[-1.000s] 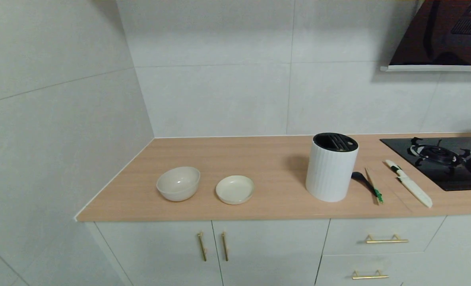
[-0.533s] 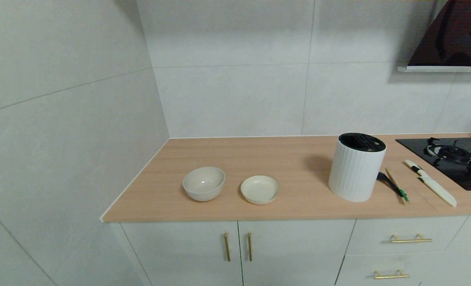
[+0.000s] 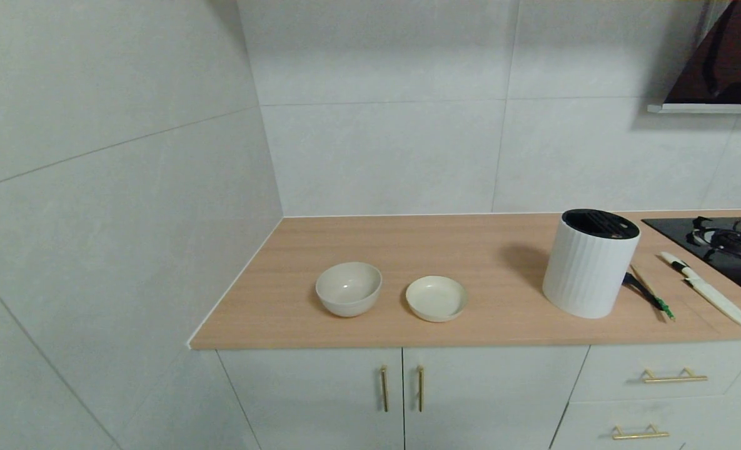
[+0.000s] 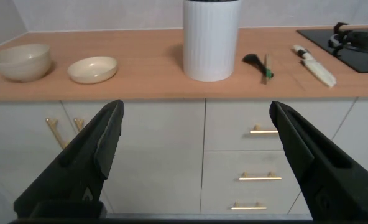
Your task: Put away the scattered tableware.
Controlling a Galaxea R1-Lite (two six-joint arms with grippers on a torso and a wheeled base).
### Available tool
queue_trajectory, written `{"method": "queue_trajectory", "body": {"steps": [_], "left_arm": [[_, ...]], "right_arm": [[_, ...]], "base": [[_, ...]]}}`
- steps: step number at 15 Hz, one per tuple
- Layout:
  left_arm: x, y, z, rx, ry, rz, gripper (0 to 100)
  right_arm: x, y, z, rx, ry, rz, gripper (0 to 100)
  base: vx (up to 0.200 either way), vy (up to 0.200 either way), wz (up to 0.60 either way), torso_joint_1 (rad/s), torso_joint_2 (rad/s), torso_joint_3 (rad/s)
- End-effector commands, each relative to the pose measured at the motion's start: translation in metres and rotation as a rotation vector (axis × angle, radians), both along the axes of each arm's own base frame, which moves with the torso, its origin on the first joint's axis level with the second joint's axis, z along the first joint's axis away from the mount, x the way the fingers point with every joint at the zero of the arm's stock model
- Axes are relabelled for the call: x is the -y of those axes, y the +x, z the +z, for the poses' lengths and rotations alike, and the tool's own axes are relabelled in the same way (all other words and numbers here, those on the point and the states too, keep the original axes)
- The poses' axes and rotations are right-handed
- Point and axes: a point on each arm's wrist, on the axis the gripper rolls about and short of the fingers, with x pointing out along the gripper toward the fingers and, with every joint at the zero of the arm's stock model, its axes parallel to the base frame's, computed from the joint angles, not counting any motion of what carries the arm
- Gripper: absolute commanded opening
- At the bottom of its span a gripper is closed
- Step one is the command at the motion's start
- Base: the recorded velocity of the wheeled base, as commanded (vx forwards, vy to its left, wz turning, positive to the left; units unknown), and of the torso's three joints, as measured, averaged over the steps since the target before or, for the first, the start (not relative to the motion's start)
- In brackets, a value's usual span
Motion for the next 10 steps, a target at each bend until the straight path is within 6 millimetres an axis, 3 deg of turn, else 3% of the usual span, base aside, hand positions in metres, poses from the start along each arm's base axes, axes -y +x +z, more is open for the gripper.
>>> {"method": "queue_trajectory", "body": {"steps": [1, 10], "left_arm": [[0.0000, 0.0000, 0.0000, 0.000, 0.001, 0.002, 100], [0.0000, 0.0000, 0.0000, 0.000, 0.001, 0.002, 100]], "right_arm": [[0.0000, 0.0000, 0.0000, 0.000, 0.001, 0.001, 100], [0.0000, 0.0000, 0.0000, 0.000, 0.001, -0.001, 100]], "base": [[0.000, 0.000, 0.00, 0.000, 0.00, 0.000], [0.000, 0.000, 0.00, 0.000, 0.00, 0.000]]}}
